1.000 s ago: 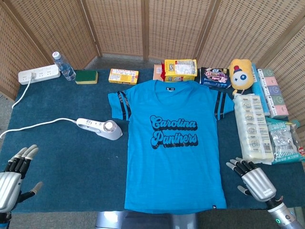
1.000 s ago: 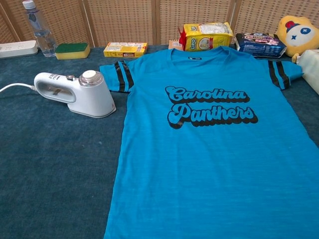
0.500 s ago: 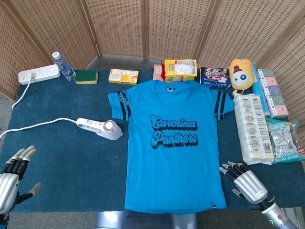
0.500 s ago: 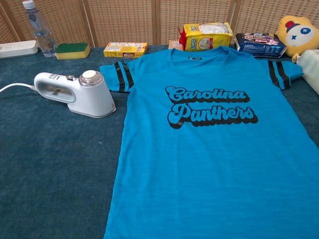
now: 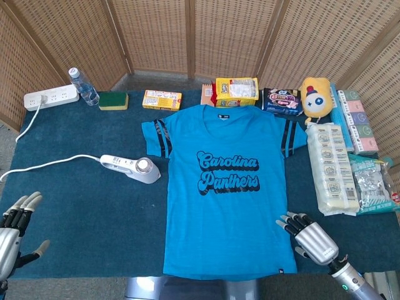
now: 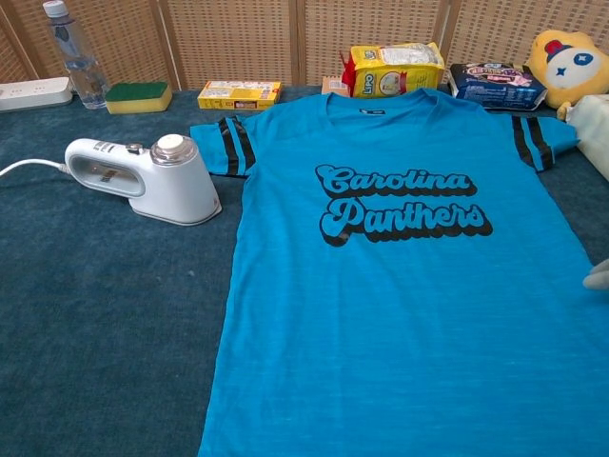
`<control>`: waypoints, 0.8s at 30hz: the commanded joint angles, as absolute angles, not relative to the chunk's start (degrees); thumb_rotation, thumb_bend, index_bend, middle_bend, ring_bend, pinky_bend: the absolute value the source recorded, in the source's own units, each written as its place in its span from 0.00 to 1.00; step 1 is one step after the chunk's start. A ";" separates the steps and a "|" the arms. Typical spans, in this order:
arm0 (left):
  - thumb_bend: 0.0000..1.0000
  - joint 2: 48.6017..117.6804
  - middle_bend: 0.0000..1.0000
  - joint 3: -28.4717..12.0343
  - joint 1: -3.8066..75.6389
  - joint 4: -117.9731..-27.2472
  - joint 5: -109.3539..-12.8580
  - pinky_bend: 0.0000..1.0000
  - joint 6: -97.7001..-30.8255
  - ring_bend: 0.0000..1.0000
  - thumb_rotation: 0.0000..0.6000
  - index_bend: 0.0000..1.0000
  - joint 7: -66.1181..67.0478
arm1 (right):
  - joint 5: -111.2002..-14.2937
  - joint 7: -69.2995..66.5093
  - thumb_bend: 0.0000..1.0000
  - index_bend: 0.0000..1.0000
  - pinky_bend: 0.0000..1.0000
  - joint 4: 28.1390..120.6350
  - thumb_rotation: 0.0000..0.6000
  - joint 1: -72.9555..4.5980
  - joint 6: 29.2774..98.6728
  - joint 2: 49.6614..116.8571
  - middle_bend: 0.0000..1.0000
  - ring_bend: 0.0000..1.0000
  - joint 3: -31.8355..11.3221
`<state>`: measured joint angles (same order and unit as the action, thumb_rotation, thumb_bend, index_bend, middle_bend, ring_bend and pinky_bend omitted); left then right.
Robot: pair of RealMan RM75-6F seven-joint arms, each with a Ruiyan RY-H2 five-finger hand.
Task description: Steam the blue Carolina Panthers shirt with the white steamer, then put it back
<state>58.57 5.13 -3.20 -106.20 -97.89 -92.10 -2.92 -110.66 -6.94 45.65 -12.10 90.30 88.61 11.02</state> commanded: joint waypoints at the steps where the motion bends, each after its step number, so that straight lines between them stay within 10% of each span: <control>1: 0.24 58.63 0.07 5.03 -3.17 -105.68 -97.45 0.09 -91.94 0.00 1.00 0.00 -3.45 | -110.78 -5.81 0.06 0.18 0.28 46.80 1.00 -12.68 89.74 88.57 0.22 0.19 11.11; 13: 0.25 59.51 0.07 4.80 -2.74 -103.72 -96.40 0.09 -90.99 0.00 1.00 0.00 -5.36 | -110.21 -2.05 0.08 0.21 0.29 52.24 1.00 -14.57 86.05 88.38 0.23 0.21 11.23; 24: 0.24 60.25 0.07 4.63 -2.58 -102.07 -95.26 0.09 -90.38 0.00 1.00 0.00 -6.76 | -109.65 0.39 0.32 0.38 0.40 55.30 1.00 -15.86 83.98 88.47 0.31 0.32 10.94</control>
<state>60.21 4.65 -2.58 -102.11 -95.31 -90.40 -6.71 -109.70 0.33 55.23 -15.79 84.05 88.44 10.96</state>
